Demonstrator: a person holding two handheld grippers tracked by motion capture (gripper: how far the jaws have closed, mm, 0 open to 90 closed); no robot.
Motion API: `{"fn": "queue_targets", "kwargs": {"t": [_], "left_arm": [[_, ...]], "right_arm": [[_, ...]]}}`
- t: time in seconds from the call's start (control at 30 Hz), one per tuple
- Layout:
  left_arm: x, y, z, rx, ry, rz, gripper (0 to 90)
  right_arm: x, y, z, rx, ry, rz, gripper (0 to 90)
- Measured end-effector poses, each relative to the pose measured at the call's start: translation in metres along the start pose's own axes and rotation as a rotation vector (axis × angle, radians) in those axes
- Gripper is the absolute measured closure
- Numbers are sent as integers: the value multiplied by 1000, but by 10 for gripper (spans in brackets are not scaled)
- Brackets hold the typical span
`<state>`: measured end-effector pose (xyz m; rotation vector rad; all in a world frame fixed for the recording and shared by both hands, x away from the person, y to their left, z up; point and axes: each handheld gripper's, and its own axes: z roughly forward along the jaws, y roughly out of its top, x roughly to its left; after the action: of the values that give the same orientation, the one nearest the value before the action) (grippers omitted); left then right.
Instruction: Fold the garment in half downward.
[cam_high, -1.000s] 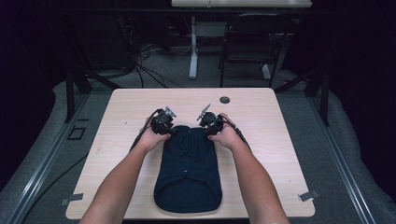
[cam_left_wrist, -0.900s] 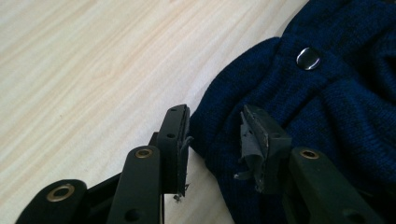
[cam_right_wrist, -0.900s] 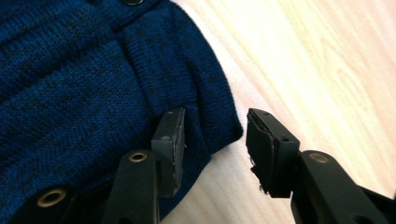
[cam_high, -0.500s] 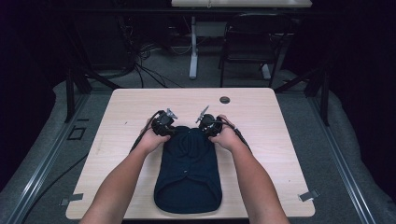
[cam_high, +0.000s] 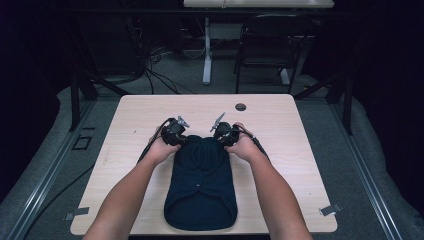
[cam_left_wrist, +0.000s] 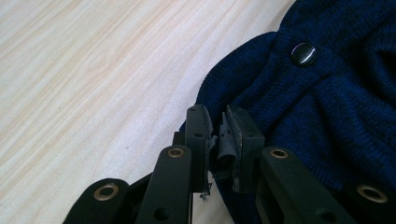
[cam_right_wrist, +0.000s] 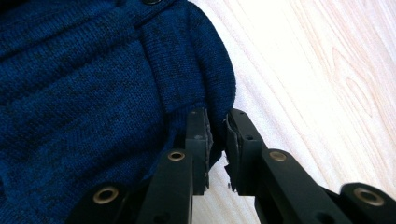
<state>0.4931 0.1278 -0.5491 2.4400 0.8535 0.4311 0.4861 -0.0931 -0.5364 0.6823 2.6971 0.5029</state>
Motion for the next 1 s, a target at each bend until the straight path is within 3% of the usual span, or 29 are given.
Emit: {"fn": "queue_targets", "kwargs": {"t": [0.53, 1.0], "left_arm": [[2, 4, -13, -23, 21, 16, 798], [7, 26, -46, -80, 64, 48, 798]], "right_arm": [[1, 4, -10, -20, -15, -5, 794], [-7, 16, -41, -65, -62, -8, 794]]}}
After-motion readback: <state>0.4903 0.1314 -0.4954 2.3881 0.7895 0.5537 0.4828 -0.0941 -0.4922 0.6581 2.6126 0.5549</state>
